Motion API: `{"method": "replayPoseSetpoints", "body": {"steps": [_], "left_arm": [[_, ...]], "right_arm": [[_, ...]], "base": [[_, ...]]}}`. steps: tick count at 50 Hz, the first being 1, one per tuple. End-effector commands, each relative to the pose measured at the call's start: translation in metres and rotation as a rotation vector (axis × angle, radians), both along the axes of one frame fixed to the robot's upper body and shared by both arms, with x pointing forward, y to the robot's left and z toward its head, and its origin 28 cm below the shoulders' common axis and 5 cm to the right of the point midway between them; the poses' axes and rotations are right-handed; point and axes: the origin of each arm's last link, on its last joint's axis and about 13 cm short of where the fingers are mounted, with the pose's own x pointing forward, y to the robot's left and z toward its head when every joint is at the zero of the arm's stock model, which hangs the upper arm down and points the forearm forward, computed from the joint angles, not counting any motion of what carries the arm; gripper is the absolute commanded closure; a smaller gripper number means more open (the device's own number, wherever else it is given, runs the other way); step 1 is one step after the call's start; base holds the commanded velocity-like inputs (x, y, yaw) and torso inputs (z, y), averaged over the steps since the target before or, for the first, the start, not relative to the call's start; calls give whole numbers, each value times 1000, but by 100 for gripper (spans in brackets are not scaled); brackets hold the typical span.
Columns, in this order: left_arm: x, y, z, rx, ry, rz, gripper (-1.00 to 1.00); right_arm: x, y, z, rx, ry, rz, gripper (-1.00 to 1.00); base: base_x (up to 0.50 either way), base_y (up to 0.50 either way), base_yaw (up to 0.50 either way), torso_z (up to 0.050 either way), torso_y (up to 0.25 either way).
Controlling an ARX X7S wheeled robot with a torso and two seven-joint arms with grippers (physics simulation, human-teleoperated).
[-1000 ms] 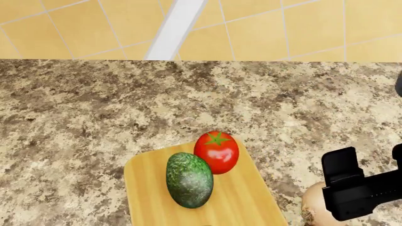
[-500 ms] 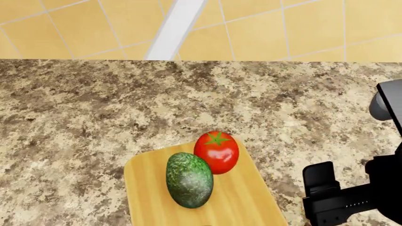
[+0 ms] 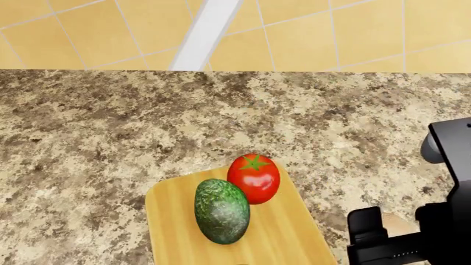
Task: Place the avocado, onion, tomato and bell pepper on the cutting board.
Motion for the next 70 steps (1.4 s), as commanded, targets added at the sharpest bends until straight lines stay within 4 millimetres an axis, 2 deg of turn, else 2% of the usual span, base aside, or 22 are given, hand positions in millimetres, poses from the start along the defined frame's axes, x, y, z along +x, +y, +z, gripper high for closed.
{"method": "replayPoseSetpoints", "body": {"steps": [1, 20, 40, 41, 54, 64, 70], "left_arm": [[1, -3, 4, 2, -22, -36, -100], [2, -3, 2, -1, -19, -36, -100], [-1, -1, 2, -4, -23, -32, -100], [-1, -2, 2, -3, -23, -32, -100], [-3, -1, 5, -2, -30, -30, -100], [-4, -1, 7, -5, -37, -31, -100], [-5, -2, 9, -3, -41, -32, -100]], "right_arm": [[5, 4, -10, 9, -4, 36, -100], [4, 3, -26, 34, 27, 25, -100], [2, 3, -35, 57, 42, 21, -100], [2, 3, -34, 58, 41, 20, 100], [1, 2, -27, 63, 21, 10, 100], [-9, 6, 18, 22, -84, 46, 100], [-14, 8, 30, 9, -111, 57, 100]], "base": [[0, 0, 0, 0, 0], [0, 0, 0, 0, 0], [0, 0, 0, 0, 0], [0, 0, 0, 0, 0], [0, 0, 0, 0, 0], [0, 0, 0, 0, 0], [0, 0, 0, 0, 0]]}}
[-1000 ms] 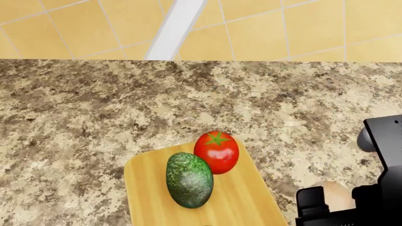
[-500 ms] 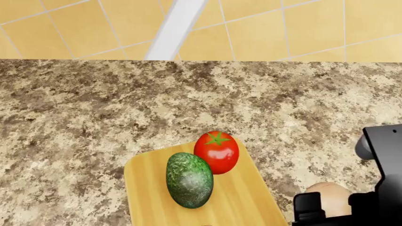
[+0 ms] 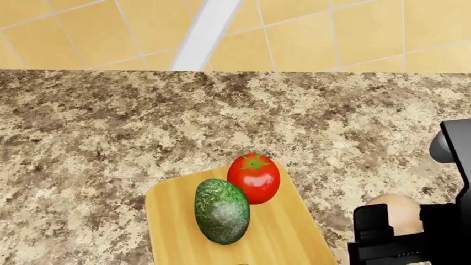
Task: Place the avocado, onion, tomato and bell pepper on the cutting board.
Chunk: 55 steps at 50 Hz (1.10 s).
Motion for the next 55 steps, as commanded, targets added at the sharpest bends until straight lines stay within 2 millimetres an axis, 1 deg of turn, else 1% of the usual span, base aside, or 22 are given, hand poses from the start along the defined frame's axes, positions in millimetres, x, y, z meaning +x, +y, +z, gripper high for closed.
{"method": "replayPoseSetpoints", "body": {"steps": [1, 8, 15, 23, 38, 43, 55], "left_arm": [[0, -3, 7, 3, -29, -38, -100], [0, -4, 9, 5, -32, -40, -100], [-1, -3, 8, 5, -32, -38, -100], [0, -3, 6, 4, -30, -37, -100], [-2, -2, 5, 4, -29, -32, -100], [-2, -2, 6, 5, -29, -29, -100], [-1, -2, 7, 6, -31, -28, -100]], "right_arm": [[-8, 7, 30, -44, -102, 77, 100], [-14, 12, 36, -50, -114, 106, 100], [-16, 21, 27, -53, -91, 167, 100], [-19, 31, 24, -58, -84, 228, 100], [-10, 47, 11, -46, -57, 315, 100], [-6, 48, 8, -36, -54, 319, 100], [4, 58, 3, -19, -48, 366, 100]], "base": [[0, 0, 0, 0, 0], [0, 0, 0, 0, 0], [0, 0, 0, 0, 0], [0, 0, 0, 0, 0], [0, 0, 0, 0, 0], [0, 0, 0, 0, 0], [0, 0, 0, 0, 0]]}}
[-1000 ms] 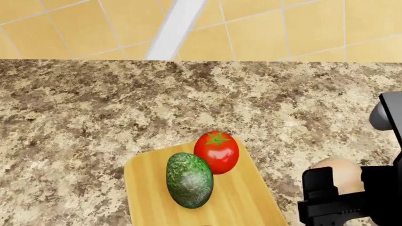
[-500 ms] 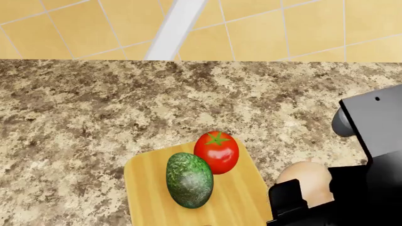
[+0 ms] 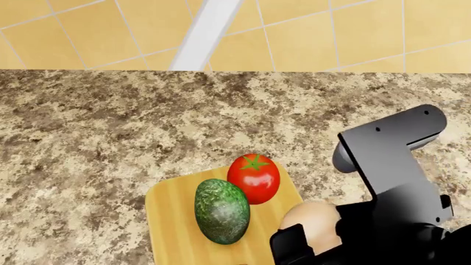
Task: Place the avocado, onion, tomato and bell pepper on the cutting board.
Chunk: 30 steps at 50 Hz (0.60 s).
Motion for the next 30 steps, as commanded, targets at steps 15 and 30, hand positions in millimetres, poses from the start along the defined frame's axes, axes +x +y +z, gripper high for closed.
{"method": "replayPoseSetpoints", "body": {"steps": [15, 30], "left_arm": [[0, -1, 1, -2, -17, -33, -100], [-1, 0, -1, -6, -13, -30, -100]], "right_arm": [[15, 14, -18, 22, -4, 102, 100], [9, 16, -5, -2, -33, 108, -100]], "base": [[0, 0, 0, 0, 0], [0, 0, 0, 0, 0]]}}
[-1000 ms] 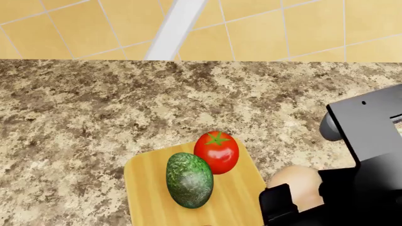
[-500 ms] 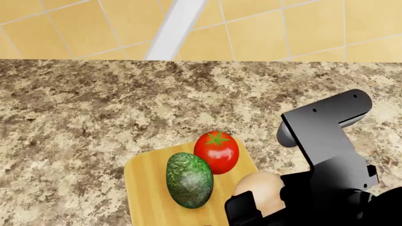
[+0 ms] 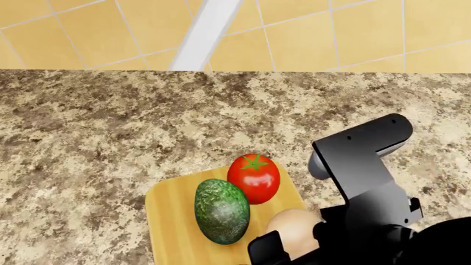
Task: Place the avocado, onion, tomato and bell pepper on the cutting board.
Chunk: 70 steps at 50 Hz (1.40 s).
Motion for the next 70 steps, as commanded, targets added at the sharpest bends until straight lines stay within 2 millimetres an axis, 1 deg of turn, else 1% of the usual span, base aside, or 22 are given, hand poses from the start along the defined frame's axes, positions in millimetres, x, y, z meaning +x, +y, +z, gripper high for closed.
{"method": "replayPoseSetpoints", "body": {"steps": [1, 5, 10, 14, 19, 22, 30, 42, 48, 54, 57, 62, 65, 68, 70], "left_arm": [[-1, -2, 2, 1, -20, -34, -100], [-1, -2, 4, 0, -24, -33, -100], [-2, -2, 6, 1, -29, -33, -100], [-2, -2, 7, 0, -32, -35, -100], [-2, -2, 9, 3, -36, -36, -100], [-4, -2, 10, 4, -39, -37, -100], [-9, -7, 5, 19, -44, -53, -100], [-18, -10, 1, 25, -63, -64, -100], [-32, -18, 2, 13, -94, -109, -100], [-43, -26, 1, -11, -121, -157, -100], [-48, -27, 0, -30, -136, -173, -100], [-58, -30, -3, -52, -162, -199, -100], [-60, -31, -13, -78, -160, -209, -100], [-62, -32, -22, -109, -156, -214, -100], [-65, -35, -24, -112, -164, -219, -100]], "right_arm": [[-4, 5, 12, -9, -59, 61, -100], [-10, 5, 25, -20, -96, 59, -100], [-19, 5, 48, -40, -165, 69, -100], [-28, 8, 62, -52, -209, 83, -100], [-35, 9, 74, -60, -249, 88, -100], [-42, 10, 84, -73, -288, 92, -100], [-61, 17, 105, -69, -402, 94, -100], [-89, 20, 121, -103, -539, 79, -100], [-105, 21, 130, -126, -621, 60, -100], [-116, 22, 141, -128, -695, 46, -100], [-120, 24, 141, -131, -745, 25, -100], [-133, 29, 144, -156, -833, 0, -100], [-138, 32, 141, -221, -898, -15, -100], [-141, 32, 138, -244, -947, -61, -100], [-144, 32, 137, -244, -964, -68, -100]], "base": [[0, 0, 0, 0, 0], [0, 0, 0, 0, 0], [0, 0, 0, 0, 0], [0, 0, 0, 0, 0], [0, 0, 0, 0, 0], [0, 0, 0, 0, 0], [0, 0, 0, 0, 0], [0, 0, 0, 0, 0], [0, 0, 0, 0, 0], [0, 0, 0, 0, 0], [0, 0, 0, 0, 0], [0, 0, 0, 0, 0], [0, 0, 0, 0, 0], [0, 0, 0, 0, 0], [0, 0, 0, 0, 0]]}}
